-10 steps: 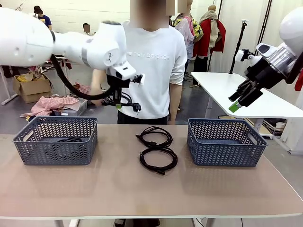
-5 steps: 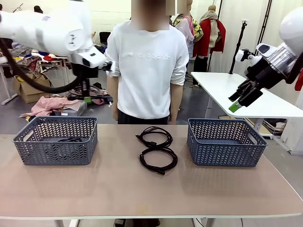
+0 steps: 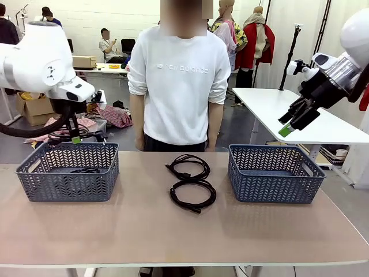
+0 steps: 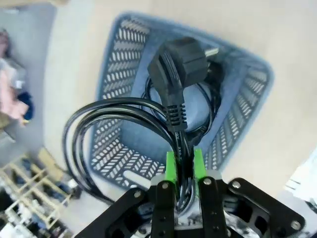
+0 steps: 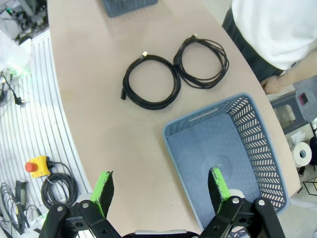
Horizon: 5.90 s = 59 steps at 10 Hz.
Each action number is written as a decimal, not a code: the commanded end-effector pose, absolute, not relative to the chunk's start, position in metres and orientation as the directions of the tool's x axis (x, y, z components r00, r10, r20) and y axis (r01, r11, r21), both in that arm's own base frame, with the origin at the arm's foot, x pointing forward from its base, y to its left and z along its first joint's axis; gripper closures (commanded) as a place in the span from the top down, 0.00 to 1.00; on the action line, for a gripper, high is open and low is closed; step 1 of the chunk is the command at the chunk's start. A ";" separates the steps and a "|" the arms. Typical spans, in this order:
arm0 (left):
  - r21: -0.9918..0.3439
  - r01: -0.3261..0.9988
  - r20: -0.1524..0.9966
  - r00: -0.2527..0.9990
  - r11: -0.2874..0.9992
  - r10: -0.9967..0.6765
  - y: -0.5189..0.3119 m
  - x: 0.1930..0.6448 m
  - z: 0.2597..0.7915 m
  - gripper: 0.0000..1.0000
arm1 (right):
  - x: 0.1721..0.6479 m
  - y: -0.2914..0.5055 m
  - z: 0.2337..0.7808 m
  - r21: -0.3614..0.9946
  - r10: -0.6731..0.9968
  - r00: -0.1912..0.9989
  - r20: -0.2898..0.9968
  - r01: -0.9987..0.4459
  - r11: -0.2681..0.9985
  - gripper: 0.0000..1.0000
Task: Organize the cables according to human instructions.
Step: Pick up a bundle of cables and place it in the basket indicated by the human.
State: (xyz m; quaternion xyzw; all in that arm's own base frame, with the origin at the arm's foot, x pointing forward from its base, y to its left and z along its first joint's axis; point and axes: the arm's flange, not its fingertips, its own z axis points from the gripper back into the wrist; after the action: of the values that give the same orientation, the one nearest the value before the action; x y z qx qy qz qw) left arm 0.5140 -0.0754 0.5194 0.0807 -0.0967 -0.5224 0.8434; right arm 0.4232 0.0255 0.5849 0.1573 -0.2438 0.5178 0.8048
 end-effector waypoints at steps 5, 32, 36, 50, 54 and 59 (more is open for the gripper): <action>0.233 0.844 0.121 0.468 0.483 -0.876 -0.064 0.527 0.480 0.00 | 0.424 0.026 0.588 -0.002 0.758 0.343 0.554 -0.910 0.414 1.00; 0.054 0.904 0.396 0.370 0.423 -0.840 -0.145 0.465 0.503 1.00 | 0.424 0.026 0.588 -0.002 0.758 0.343 0.554 -0.910 0.414 1.00; -0.015 0.940 0.518 0.299 0.341 -0.801 -0.157 0.429 0.500 1.00 | 0.424 0.026 0.588 -0.002 0.758 0.343 0.554 -0.910 0.414 1.00; -0.006 0.931 0.499 0.319 0.365 -0.806 -0.166 0.430 0.503 1.00 | 0.424 0.026 0.588 -0.002 0.758 0.343 0.554 -0.910 0.414 1.00; -0.006 0.931 0.499 0.319 0.365 -0.806 -0.166 0.430 0.503 1.00 | 0.424 0.026 0.588 -0.002 0.758 0.343 0.554 -0.910 0.414 1.00; -0.006 0.931 0.499 0.319 0.365 -0.806 -0.166 0.430 0.503 1.00 | 0.424 0.026 0.588 -0.002 0.758 0.343 0.554 -0.910 0.414 1.00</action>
State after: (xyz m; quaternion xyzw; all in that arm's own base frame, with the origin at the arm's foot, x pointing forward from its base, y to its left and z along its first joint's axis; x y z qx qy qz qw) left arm 0.4289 -0.1664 0.5021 -0.1496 -0.2111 -0.5436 0.7985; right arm 0.4232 0.0257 0.5848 0.1573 -0.2437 0.5179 0.8048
